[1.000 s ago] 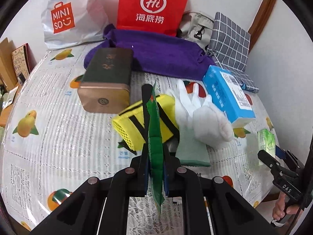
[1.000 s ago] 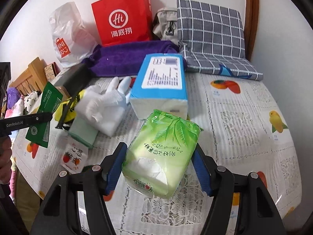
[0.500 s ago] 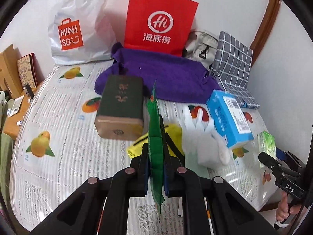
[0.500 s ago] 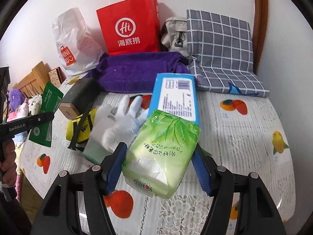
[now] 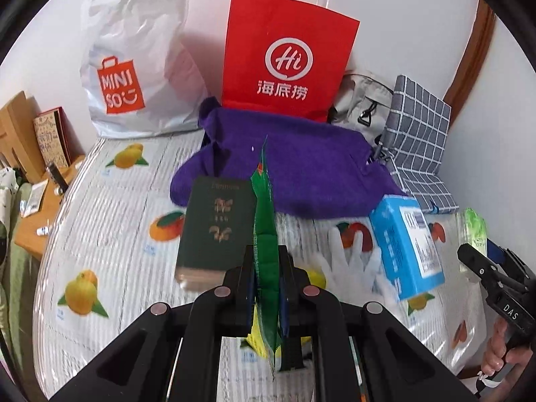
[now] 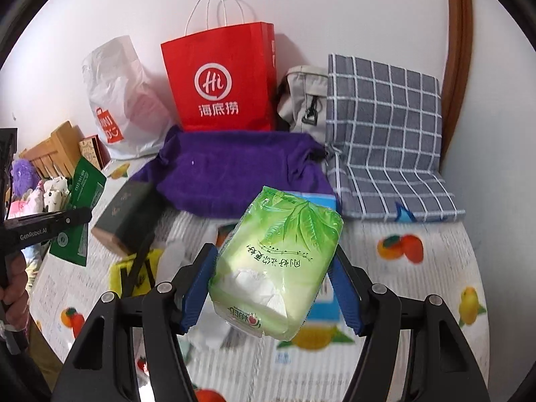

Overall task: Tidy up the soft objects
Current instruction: 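Carry the green packet in the left gripper and tissue pack in the right onto the purple towel, then open the left gripper to drop the green packet while the right releases the tissue pack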

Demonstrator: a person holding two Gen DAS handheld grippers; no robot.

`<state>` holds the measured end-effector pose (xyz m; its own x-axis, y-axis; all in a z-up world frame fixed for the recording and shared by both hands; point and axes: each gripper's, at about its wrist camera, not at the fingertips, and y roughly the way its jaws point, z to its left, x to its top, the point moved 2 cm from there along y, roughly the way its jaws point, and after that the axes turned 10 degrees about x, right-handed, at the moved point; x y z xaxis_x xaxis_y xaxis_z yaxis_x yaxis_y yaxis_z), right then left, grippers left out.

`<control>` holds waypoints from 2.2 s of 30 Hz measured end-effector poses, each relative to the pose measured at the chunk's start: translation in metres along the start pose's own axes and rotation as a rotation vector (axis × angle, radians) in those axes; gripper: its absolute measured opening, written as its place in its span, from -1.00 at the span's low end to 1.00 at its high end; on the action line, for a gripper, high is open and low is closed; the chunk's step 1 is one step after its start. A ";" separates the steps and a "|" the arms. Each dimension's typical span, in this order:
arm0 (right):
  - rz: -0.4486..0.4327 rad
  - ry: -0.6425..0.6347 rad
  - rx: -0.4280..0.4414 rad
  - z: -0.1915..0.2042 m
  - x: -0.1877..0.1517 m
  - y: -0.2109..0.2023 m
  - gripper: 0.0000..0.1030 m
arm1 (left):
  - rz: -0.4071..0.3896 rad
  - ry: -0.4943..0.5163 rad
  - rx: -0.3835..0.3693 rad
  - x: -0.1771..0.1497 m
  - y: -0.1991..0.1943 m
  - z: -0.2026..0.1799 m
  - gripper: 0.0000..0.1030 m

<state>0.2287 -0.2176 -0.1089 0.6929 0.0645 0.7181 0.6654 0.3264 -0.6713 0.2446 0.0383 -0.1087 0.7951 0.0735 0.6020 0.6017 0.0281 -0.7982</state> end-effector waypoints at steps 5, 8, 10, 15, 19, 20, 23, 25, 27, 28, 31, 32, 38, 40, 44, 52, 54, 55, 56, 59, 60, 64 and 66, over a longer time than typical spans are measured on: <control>-0.014 0.008 0.032 -0.004 0.027 0.014 0.29 | -0.018 0.017 0.014 0.027 0.006 -0.007 -0.78; -0.032 0.003 0.030 -0.007 0.043 0.021 0.29 | -0.028 0.026 0.023 0.041 0.011 -0.010 -0.78; -0.039 0.006 0.035 -0.010 0.053 0.027 0.29 | -0.029 0.024 0.027 0.052 0.017 -0.010 -0.78; -0.053 0.009 0.042 -0.016 0.077 0.046 0.29 | -0.017 0.012 0.031 0.072 0.034 -0.010 -0.78; -0.060 -0.014 0.052 -0.016 0.096 0.063 0.29 | -0.009 0.015 0.039 0.089 0.051 -0.013 -0.78; -0.055 -0.022 0.046 -0.016 0.103 0.071 0.29 | -0.006 0.020 0.041 0.094 0.057 -0.015 -0.78; -0.046 -0.039 0.043 -0.017 0.120 0.086 0.29 | 0.001 0.032 0.035 0.106 0.071 -0.021 -0.78; -0.031 -0.036 0.056 -0.024 0.129 0.096 0.29 | 0.003 0.040 0.030 0.114 0.078 -0.024 -0.78; -0.027 -0.033 0.064 -0.029 0.135 0.108 0.29 | 0.014 0.050 0.016 0.122 0.090 -0.028 -0.78; -0.024 -0.036 0.068 -0.030 0.137 0.114 0.29 | 0.016 0.052 0.010 0.126 0.095 -0.029 -0.78; 0.025 -0.059 0.072 -0.032 0.138 0.136 0.29 | 0.030 0.061 0.002 0.133 0.111 -0.033 -0.78; 0.040 -0.073 0.078 -0.032 0.136 0.142 0.29 | 0.040 0.058 -0.006 0.135 0.119 -0.033 -0.78; 0.143 -0.082 0.085 -0.042 0.121 0.181 0.29 | 0.091 0.057 -0.028 0.142 0.155 -0.029 -0.78; 0.174 -0.076 0.084 -0.046 0.116 0.191 0.29 | 0.106 0.054 -0.045 0.142 0.166 -0.026 -0.78; 0.212 -0.063 0.069 -0.053 0.109 0.209 0.29 | 0.162 0.054 -0.034 0.135 0.185 -0.020 -0.78; 0.288 0.007 0.098 -0.066 0.100 0.236 0.30 | 0.207 0.066 -0.023 0.127 0.204 -0.024 -0.78; 0.286 0.013 0.071 -0.067 0.100 0.239 0.33 | 0.228 0.073 -0.036 0.124 0.209 -0.026 -0.78; 0.292 0.005 0.051 -0.066 0.100 0.241 0.33 | 0.231 0.074 -0.037 0.126 0.214 -0.031 -0.78; 0.304 -0.006 0.047 -0.064 0.099 0.243 0.33 | 0.235 0.070 -0.034 0.125 0.215 -0.031 -0.78; 0.311 -0.025 0.047 -0.060 0.097 0.244 0.33 | 0.249 0.069 -0.025 0.122 0.219 -0.032 -0.78; 0.312 -0.027 0.043 -0.058 0.097 0.244 0.33 | 0.254 0.068 -0.020 0.122 0.220 -0.032 -0.78; 0.315 -0.029 0.056 -0.056 0.098 0.248 0.45 | 0.261 0.061 -0.027 0.120 0.222 -0.034 -0.77; 0.316 -0.024 0.064 -0.056 0.099 0.249 0.55 | 0.262 0.059 -0.035 0.120 0.223 -0.032 -0.62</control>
<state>0.4782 -0.1833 -0.2151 0.8552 0.1937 0.4808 0.3993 0.3452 -0.8493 0.4769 0.0218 -0.2134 0.9264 0.0152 0.3763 0.3765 -0.0188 -0.9262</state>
